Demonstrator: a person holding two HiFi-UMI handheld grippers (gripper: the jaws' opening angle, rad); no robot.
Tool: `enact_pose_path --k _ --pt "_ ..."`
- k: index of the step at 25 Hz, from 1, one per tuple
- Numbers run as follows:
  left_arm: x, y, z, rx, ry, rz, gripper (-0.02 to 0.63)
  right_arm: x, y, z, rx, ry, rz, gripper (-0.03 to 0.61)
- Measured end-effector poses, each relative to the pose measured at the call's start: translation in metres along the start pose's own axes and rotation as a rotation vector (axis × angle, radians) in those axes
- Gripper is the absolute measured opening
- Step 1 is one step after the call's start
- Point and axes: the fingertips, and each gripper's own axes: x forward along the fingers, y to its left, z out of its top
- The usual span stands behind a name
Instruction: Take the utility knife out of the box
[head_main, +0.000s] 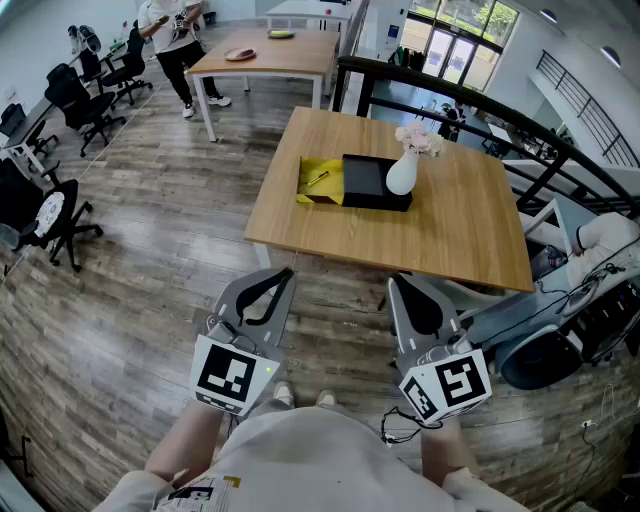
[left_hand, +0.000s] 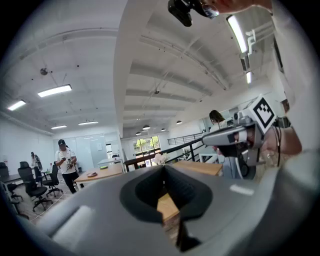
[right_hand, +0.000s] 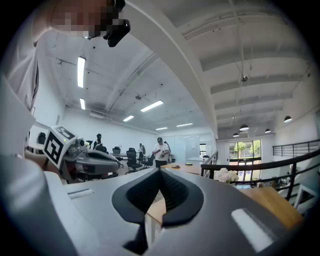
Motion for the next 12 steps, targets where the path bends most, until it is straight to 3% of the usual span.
enact_pose_path --k 2,8,12 --pt "0.003 0.0 0.004 0.005 -0.015 -0.005 0.002 -0.001 -0.002 0.004 0.044 -0.015 0.019 0.0" --pt "0.009 -0.003 0.01 -0.031 -0.024 -0.014 0.002 0.001 -0.009 0.002 0.036 -0.016 0.001 0.0" --pt "0.013 -0.004 0.006 -0.006 -0.018 -0.017 0.002 0.002 -0.014 -0.002 0.051 -0.012 -0.006 0.0"
